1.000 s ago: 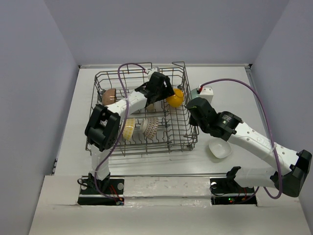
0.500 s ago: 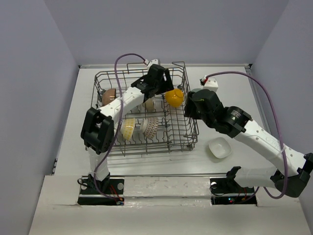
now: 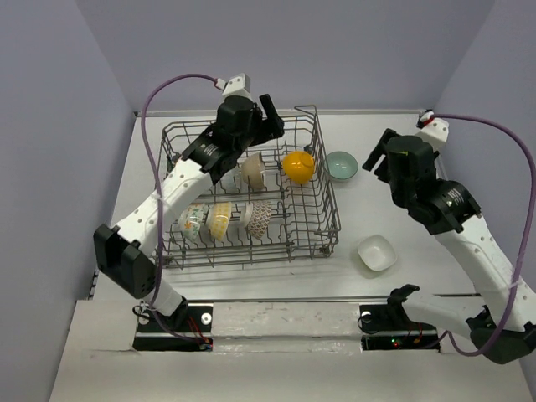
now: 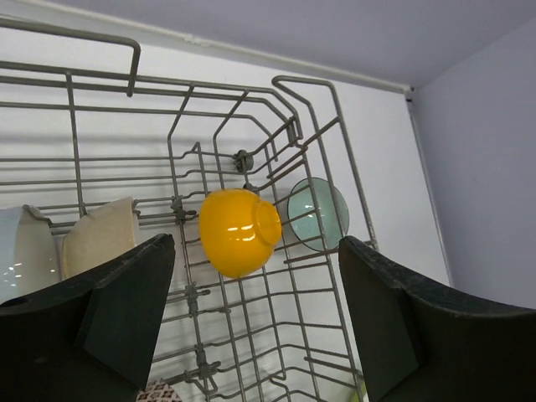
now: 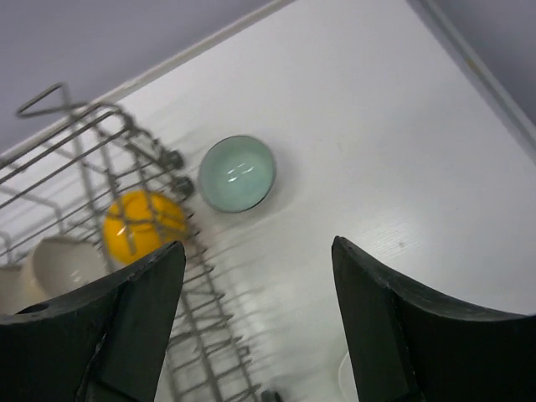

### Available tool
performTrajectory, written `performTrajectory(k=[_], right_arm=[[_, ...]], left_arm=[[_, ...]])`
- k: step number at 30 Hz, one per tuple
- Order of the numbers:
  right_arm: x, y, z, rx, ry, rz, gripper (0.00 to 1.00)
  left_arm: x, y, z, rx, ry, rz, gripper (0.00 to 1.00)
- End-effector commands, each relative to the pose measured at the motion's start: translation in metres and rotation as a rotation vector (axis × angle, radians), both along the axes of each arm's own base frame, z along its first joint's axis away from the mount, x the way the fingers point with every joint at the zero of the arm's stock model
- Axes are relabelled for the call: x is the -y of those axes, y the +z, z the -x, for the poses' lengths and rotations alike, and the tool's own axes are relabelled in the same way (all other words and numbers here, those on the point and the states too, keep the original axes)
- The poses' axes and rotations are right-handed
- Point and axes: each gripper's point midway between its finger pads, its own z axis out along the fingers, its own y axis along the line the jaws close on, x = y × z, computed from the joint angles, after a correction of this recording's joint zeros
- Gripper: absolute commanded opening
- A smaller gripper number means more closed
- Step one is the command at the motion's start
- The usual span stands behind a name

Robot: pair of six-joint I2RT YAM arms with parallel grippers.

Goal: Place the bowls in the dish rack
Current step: Pick up the bowl from the corner of the board.

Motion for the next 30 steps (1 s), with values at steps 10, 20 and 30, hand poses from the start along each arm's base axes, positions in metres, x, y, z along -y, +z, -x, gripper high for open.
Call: performTrajectory(k=[10, 20, 30], right_arm=[[0.046, -0.154, -0.115, -0.313, -0.011, -0.156, 0.68], [0.019, -0.198, -0.178, -0.395, 0.058, -0.233, 0.64], [0.014, -0.227, -0.210, -0.446, 0.073, -0.222, 0.62]], left_arm=[[-0.048, 0.063, 0.059, 0.210, -0.017, 0.008, 0.89], [-0.061, 0.061, 0.069, 0.227, -0.003, -0.008, 0.91], [-0.060, 0.058, 0.070, 0.219, -0.011, -0.012, 0.92]])
